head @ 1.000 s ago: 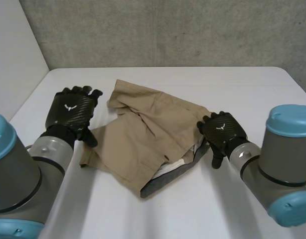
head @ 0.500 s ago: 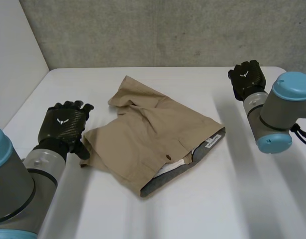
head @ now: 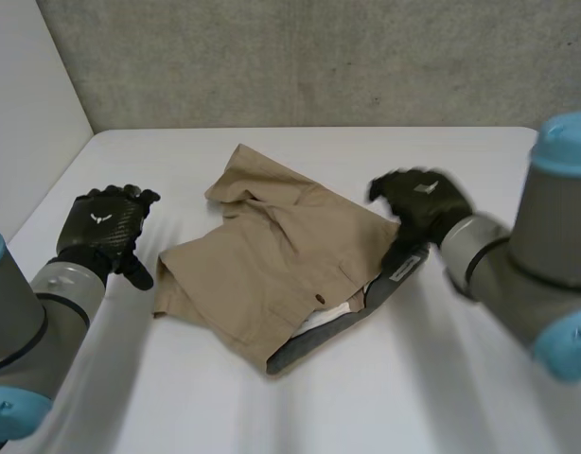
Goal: Fold the shorts.
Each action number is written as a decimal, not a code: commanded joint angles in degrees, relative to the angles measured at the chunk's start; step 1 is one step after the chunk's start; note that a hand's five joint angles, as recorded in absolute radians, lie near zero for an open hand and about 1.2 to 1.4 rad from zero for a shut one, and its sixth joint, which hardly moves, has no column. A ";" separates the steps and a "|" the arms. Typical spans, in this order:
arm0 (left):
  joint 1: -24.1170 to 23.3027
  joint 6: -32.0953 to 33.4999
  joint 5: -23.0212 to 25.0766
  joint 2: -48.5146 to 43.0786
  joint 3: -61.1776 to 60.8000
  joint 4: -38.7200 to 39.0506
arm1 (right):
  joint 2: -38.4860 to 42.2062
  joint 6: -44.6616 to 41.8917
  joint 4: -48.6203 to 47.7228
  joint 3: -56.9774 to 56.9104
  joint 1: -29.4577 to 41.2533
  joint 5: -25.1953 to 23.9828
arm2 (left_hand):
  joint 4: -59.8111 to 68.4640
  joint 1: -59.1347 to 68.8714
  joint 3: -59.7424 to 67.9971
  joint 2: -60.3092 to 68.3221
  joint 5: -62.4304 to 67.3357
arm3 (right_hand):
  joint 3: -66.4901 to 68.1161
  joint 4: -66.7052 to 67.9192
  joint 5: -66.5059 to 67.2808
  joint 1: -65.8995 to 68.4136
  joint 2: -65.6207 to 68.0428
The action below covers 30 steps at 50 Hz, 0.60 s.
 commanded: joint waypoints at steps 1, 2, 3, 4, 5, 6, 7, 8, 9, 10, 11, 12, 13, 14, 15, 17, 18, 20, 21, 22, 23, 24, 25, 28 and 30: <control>2.79 -0.11 3.96 -2.31 0.82 -0.08 | -0.35 3.66 0.71 2.00 11.04 -1.00 | 3.92 3.76 3.84 3.41 3.73 | -1.86 -1.00 -1.25 0.89 -2.35; 2.88 -0.11 3.96 -2.31 0.82 -0.08 | -0.09 4.01 0.63 1.82 12.00 -1.09 | 3.92 3.76 3.84 3.41 3.73 | -2.03 -1.17 -1.42 0.72 -2.52; 3.06 -0.11 3.96 -2.31 0.64 -0.08 | 0.96 4.71 0.28 1.38 13.58 -1.18 | 3.92 3.76 3.84 3.41 3.73 | -2.20 -1.34 -1.58 0.56 -2.69; 3.14 -0.11 3.96 -2.31 0.56 -0.08 | 1.93 5.07 0.01 1.12 14.29 -1.18 | 3.92 3.76 3.84 3.41 3.73 | -2.20 -1.34 -1.59 0.55 -2.69; 3.23 -0.11 3.96 -2.31 0.47 -0.08 | 3.07 5.33 -0.25 0.77 14.99 -1.35 | 3.76 3.59 3.68 3.25 3.57 | -2.20 -1.34 -1.59 0.55 -2.69; 3.32 -0.11 3.96 -2.31 0.38 -0.08 | 4.91 6.03 -0.86 -0.11 16.13 -1.53 | 3.75 3.59 3.68 3.25 3.56 | -1.86 -1.01 -1.25 0.89 -2.35; 3.32 -0.11 3.96 -2.31 0.20 -0.08 | 5.71 6.38 -0.96 -0.64 16.67 -1.53 | 3.59 3.42 3.51 3.08 3.40 | -1.69 -0.84 -1.08 1.06 -2.18; 3.32 -0.11 3.96 -2.31 0.20 -0.08 | 6.50 6.82 -1.04 -0.99 17.28 -1.53 | 3.42 3.25 3.34 2.91 3.23 | -1.69 -0.84 -1.08 1.06 -2.18; 3.32 -0.20 3.96 -2.31 0.12 -0.08 | 7.20 7.09 -1.13 -1.43 17.90 -1.53 | 3.42 3.25 3.34 2.91 3.23 | -1.69 -0.84 -1.08 1.06 -2.18; 3.32 -0.20 3.87 -2.31 0.03 -0.08 | 8.26 7.79 -1.31 -1.96 18.95 -1.53 | 3.25 3.09 3.17 2.74 3.06 | -1.53 -0.67 -0.92 1.22 -2.02; 3.41 -0.20 3.87 -2.23 -0.06 -0.08 | 8.70 8.14 -1.48 -2.14 19.48 -1.53 | 2.92 2.75 2.84 2.41 2.73 | -1.36 -0.50 -0.75 1.39 -1.85; 3.50 -0.20 3.87 -2.23 -0.06 -0.08 | 9.05 8.49 -1.66 -2.31 19.92 -1.53 | 2.91 2.75 2.83 2.40 2.72 | -1.19 -0.33 -0.58 1.56 -1.68; 3.58 -0.20 3.87 -2.23 -0.06 -0.08 | 9.58 8.93 -1.92 -2.49 20.36 -1.44 | 2.75 2.58 2.67 2.24 2.56 | -1.02 -0.17 -0.41 1.73 -1.51; 3.67 -0.20 3.87 -2.23 -0.06 -0.08 | 10.45 9.63 -2.79 -2.84 21.06 -1.35 | 2.74 2.58 2.67 2.24 2.55 | -1.02 -0.16 -0.41 1.73 -1.51; 3.67 -0.20 3.87 -2.14 -0.06 -0.08 | 10.81 9.99 -3.32 -2.93 21.41 -1.27 | 2.74 2.58 2.67 2.24 2.55 | -0.85 0.00 -0.24 1.90 -1.34; 3.67 -0.29 3.78 -2.14 -0.15 -0.08 | 11.34 10.69 -4.47 -3.02 22.03 -0.92 | 2.58 2.41 2.50 2.07 2.39 | -0.85 0.00 -0.24 1.90 -1.34; 3.67 -0.37 3.78 -2.14 -0.15 -0.08 | 11.86 11.22 -5.69 -3.02 22.56 -0.65 | 2.58 2.41 2.50 2.07 2.39 | -0.52 0.34 0.09 2.23 -1.01; 3.76 -0.64 3.78 -2.14 -0.15 -0.08 | 12.57 11.57 -6.75 -3.02 23.00 -0.13 | 2.58 2.41 2.50 2.07 2.39 | -0.35 0.51 0.26 2.40 -0.84; 3.76 -0.72 3.78 -2.23 -0.06 -0.08 | 13.01 11.66 -7.19 -2.93 23.26 0.23 | 2.58 2.41 2.50 2.07 2.39 | -0.35 0.51 0.26 2.40 -0.84; 3.76 -0.81 3.78 -2.14 -0.15 -0.08 | 13.88 11.66 -7.89 -3.02 23.52 1.36 | 2.58 2.41 2.50 2.07 2.39 | -0.01 0.84 0.60 2.74 -0.50; 3.76 -0.81 3.78 -2.14 -0.06 -0.08 | 14.41 11.75 -8.16 -3.02 23.70 2.07 | 2.41 2.24 2.33 1.90 2.22 | 0.16 1.01 0.77 2.91 -0.33; 3.76 -0.81 3.78 -2.14 -0.06 -0.08 | 15.03 11.66 -8.34 -3.10 23.88 2.94 | 2.41 2.24 2.33 1.90 2.22 | 0.16 1.01 0.77 2.91 -0.33; 3.76 -0.81 3.78 -2.23 -0.06 -0.08 | 15.47 11.66 -8.43 -3.10 24.14 3.74 | 2.41 2.24 2.33 1.90 2.22 | 0.16 1.01 0.77 2.91 -0.33; 3.94 -0.81 3.78 -2.14 -0.06 -0.08 | 17.23 11.05 -9.22 -3.45 25.19 8.04 | 2.41 2.24 2.33 1.90 2.22 | 0.32 1.18 0.94 3.08 -0.17; 3.94 -0.81 3.78 -2.23 -0.15 -0.08 | 18.45 10.78 -10.27 -4.07 25.46 10.76 | 2.41 2.24 2.33 1.90 2.22 | 0.66 1.51 1.27 3.41 0.17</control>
